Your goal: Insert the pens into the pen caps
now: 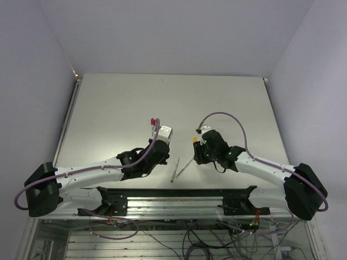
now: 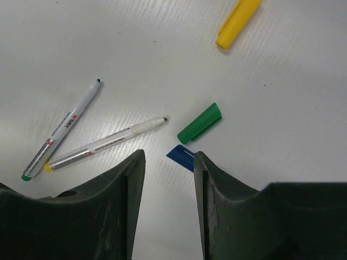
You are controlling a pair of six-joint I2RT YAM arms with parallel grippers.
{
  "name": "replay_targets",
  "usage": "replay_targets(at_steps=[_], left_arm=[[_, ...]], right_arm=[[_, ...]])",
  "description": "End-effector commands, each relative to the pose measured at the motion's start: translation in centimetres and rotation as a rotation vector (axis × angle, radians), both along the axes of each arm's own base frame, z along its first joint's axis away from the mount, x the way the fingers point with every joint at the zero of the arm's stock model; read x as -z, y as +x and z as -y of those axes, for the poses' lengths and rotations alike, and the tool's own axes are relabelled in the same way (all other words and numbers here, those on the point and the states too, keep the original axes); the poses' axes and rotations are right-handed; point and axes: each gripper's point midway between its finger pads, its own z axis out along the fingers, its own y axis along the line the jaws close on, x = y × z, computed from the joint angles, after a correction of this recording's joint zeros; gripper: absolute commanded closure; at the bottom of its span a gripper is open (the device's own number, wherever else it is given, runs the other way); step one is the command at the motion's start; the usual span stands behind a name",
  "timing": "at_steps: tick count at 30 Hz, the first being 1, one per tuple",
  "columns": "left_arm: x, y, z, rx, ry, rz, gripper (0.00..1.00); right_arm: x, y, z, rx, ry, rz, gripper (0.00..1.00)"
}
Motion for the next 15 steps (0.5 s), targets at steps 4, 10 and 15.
replay_targets(at_steps=[4,10,15], left_arm=[[-0.5,0.1,-0.8,-0.025,0.006,0.02,0.93],[-0.2,0.0,-1.3,-0.041,0.005,0.016,0.93],[-0.2,0.1,-1.2,-0.04,0.009,0.019,0.93]], right_arm=[[0.3,0.5,-0.5,0.009,-0.034,-0.011,0.6],[1.1,0.4,-0.3,0.019,-0.053,-0.028,0.59],[1.5,0.0,-0.1,0.024,-0.064,-0.049,0.6]])
